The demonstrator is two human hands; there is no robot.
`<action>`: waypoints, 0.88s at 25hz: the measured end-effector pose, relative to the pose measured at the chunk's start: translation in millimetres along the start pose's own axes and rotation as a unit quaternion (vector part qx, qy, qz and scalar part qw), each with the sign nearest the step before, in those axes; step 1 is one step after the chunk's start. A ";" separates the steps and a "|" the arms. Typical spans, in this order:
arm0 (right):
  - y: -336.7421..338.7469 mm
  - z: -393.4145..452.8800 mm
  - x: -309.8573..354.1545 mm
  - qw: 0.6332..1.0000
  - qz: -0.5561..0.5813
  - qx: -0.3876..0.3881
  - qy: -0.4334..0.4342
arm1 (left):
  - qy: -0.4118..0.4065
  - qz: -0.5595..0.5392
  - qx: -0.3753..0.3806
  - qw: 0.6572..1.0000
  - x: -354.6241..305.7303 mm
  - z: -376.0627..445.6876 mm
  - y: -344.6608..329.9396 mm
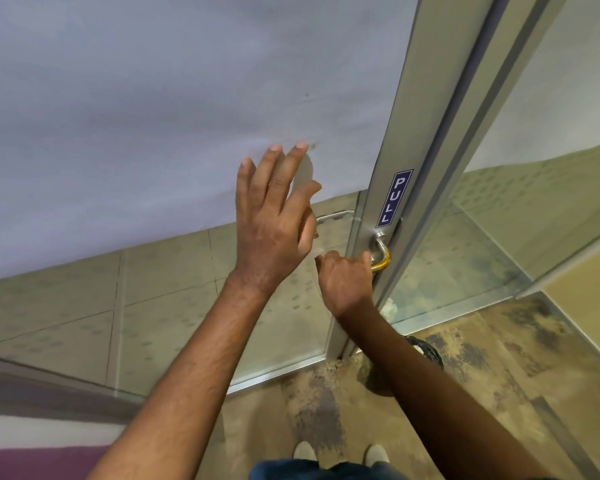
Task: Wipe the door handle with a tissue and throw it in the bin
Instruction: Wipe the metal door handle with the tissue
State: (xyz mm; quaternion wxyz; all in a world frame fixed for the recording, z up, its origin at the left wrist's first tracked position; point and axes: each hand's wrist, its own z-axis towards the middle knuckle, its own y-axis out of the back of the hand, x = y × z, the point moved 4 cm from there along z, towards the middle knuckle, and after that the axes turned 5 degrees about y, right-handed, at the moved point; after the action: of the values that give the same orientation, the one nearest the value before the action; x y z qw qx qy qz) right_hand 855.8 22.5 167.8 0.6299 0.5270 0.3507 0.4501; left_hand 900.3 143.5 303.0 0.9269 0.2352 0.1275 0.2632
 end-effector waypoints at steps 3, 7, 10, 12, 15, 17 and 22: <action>-14.8 -23.7 -4.2 0.993 -0.020 -0.108 0.045 | -0.019 0.032 -0.011 0.999 9.7 12.7 -6.1; -33.8 -41.0 -23.8 0.974 -0.048 -0.195 0.102 | -0.042 0.075 -0.026 0.996 19.0 17.8 -15.9; -30.3 -31.3 -18.0 0.976 -0.066 -0.188 0.089 | -0.061 0.096 -0.053 0.992 21.0 18.1 -21.4; -23.8 -23.4 -12.3 0.975 -0.061 -0.192 0.097 | -0.064 0.104 -0.066 0.990 21.9 18.0 -23.9; -13.1 -16.4 -7.2 0.963 -0.074 -0.232 0.116 | -0.065 0.113 -0.081 0.988 21.9 17.4 -25.6; -4.3 -13.4 -4.3 0.956 -0.078 -0.263 0.104 | -0.068 0.116 -0.084 0.987 21.7 17.4 -25.8; -13.0 -21.9 -8.4 0.960 -0.019 -0.255 0.114 | -0.069 0.113 -0.091 0.987 21.1 18.6 -24.2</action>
State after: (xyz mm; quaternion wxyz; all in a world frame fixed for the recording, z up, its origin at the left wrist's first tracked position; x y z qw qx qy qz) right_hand 835.4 21.7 150.5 0.7078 0.2871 0.3037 0.5695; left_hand 934.9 130.0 304.4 0.9152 0.1804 0.0112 0.3601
